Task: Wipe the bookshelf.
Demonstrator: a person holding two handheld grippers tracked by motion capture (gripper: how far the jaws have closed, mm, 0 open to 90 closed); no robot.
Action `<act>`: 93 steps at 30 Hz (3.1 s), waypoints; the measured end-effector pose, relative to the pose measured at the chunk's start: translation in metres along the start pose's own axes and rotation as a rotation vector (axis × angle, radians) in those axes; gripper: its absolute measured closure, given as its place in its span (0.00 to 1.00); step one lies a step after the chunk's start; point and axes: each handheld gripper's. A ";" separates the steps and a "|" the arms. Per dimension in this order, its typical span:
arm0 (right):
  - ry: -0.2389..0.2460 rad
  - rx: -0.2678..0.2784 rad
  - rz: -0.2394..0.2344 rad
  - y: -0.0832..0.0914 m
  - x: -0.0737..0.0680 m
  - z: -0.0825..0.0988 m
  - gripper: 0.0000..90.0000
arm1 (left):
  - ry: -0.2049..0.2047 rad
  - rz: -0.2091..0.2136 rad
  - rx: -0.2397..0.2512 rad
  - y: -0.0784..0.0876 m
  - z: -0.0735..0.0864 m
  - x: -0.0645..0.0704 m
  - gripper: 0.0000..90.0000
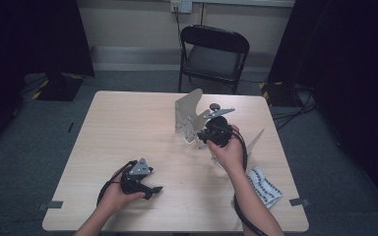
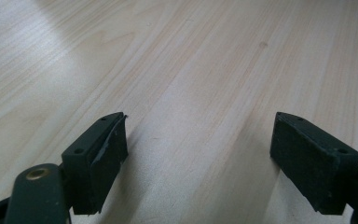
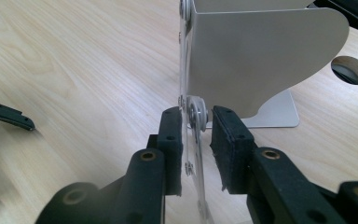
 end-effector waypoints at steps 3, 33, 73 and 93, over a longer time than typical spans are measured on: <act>-0.005 -0.001 -0.003 0.001 0.000 0.000 0.89 | 0.000 0.000 0.000 0.000 0.000 0.000 0.21; 0.011 -0.015 0.051 0.018 -0.010 -0.012 0.97 | 0.006 0.003 0.007 -0.001 -0.001 0.000 0.20; 0.036 0.077 0.013 0.040 -0.041 -0.036 0.95 | 0.001 0.003 0.005 -0.001 -0.001 -0.001 0.20; 0.052 0.075 -0.032 0.018 -0.068 -0.029 0.94 | 0.002 0.004 0.004 -0.001 -0.001 -0.001 0.20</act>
Point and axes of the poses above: each handheld gripper's, and its own axes: y roughly backward along the jaws, z roughly out of its underside, x roughly to its right, and after that the axes turned 10 degrees about -z, right-handed
